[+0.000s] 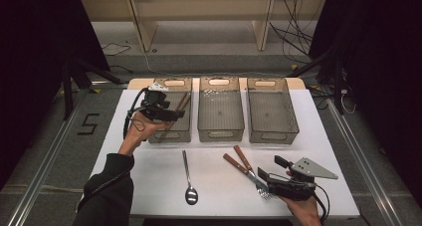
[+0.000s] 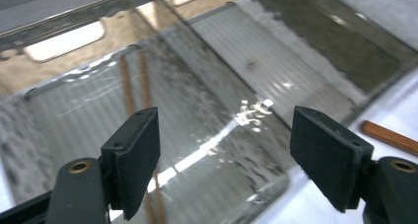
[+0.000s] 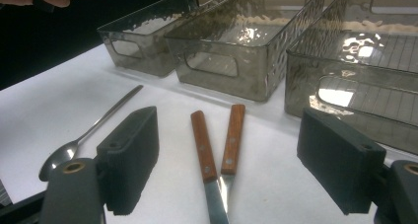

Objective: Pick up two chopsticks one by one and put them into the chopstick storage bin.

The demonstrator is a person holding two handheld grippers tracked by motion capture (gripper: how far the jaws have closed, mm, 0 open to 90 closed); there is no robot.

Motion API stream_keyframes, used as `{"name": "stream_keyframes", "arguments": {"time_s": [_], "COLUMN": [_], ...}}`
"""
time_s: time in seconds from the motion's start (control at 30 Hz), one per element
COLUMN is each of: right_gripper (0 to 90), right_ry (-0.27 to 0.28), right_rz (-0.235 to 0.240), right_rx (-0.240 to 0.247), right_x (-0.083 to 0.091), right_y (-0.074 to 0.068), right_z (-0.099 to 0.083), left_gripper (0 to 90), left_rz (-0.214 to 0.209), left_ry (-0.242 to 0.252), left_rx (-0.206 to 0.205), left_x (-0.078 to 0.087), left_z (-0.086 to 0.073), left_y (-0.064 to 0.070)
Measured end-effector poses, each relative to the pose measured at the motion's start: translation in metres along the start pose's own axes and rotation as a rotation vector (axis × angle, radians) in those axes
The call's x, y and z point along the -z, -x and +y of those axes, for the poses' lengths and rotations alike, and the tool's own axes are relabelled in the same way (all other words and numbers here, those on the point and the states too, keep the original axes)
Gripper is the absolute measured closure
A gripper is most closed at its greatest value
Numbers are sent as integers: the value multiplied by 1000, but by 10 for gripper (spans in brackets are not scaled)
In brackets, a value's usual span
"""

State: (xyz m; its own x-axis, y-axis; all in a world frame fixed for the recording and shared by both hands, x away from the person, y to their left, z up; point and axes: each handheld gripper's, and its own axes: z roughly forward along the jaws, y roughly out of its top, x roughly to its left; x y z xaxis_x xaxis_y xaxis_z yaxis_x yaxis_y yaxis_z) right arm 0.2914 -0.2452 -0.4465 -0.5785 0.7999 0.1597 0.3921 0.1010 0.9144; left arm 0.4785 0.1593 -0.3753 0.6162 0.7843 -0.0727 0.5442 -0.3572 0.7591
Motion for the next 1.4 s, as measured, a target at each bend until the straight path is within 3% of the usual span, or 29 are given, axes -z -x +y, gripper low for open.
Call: {"name": "stream_keyframes", "arguments": {"time_s": [0.4, 0.57, 0.93, 1.4], "right_gripper": [245, 246, 245, 245], "right_ry": [1, 2, 3, -1], "right_rz": [1, 1, 5, 5], "right_rx": [1, 1, 6, 13], "right_x": [1, 2, 2, 1], "right_y": [1, 3, 2, -1], "right_z": [-1, -1, -1, 0], "left_gripper": [217, 211, 204, 184], "left_rz": [-83, -114, -142, -168], "left_ry": [20, 22, 10, -79], "left_rx": [-59, -73, -113, -153], "left_x": [1, 1, 0, -19], "left_z": [-17, -27, -40, -64], "left_y": [34, 42, 57, 74]}}
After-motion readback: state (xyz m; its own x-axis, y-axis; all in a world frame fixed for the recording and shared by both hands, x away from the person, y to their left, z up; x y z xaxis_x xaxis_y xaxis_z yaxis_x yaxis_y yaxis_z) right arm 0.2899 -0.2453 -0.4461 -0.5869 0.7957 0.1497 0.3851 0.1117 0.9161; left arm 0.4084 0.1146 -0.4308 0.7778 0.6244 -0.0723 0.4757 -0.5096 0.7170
